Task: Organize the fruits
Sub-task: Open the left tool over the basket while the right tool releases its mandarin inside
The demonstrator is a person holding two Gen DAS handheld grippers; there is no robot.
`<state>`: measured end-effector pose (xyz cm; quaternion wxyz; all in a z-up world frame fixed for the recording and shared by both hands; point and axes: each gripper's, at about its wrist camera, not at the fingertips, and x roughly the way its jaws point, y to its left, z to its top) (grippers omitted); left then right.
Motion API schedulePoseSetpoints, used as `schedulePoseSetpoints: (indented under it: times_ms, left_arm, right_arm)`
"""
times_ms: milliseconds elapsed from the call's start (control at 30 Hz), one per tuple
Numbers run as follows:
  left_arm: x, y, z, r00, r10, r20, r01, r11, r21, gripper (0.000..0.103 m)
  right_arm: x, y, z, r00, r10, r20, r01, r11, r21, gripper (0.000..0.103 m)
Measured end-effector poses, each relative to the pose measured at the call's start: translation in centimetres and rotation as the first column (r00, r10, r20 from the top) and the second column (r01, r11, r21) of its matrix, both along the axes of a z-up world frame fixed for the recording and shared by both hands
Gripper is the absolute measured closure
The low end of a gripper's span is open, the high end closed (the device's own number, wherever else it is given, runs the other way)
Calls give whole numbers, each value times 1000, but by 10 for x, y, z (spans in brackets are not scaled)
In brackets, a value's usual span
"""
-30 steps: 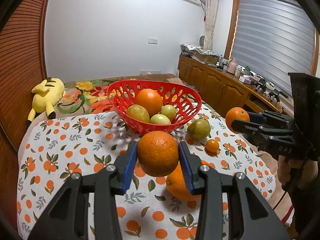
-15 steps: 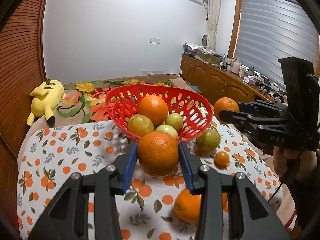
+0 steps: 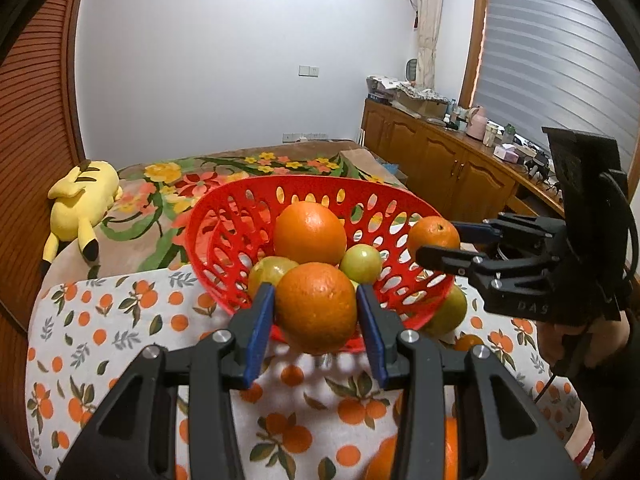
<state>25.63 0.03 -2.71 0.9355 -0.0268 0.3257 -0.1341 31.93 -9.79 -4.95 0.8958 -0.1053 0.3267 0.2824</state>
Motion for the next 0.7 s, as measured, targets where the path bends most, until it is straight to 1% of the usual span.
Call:
schedulePoseSetpoints:
  times_ms: [167,467,700]
  left_arm:
    - [16,-2,-7,1000,-4,-17,5,1000,2,63]
    - [34,-7,-16,999,-4,-35,4,1000,11,63]
    - [39,-12,-18,999,-13,-40,13,1000,15,63]
  right_arm:
    - [5,-2,-5,1000,5,-12,-5,1000,12,55]
    - [0,-9,4,1000,-2,6,2,999,38,54]
    - [-7,-15,11,1000,-7,19,6,999,50,53]
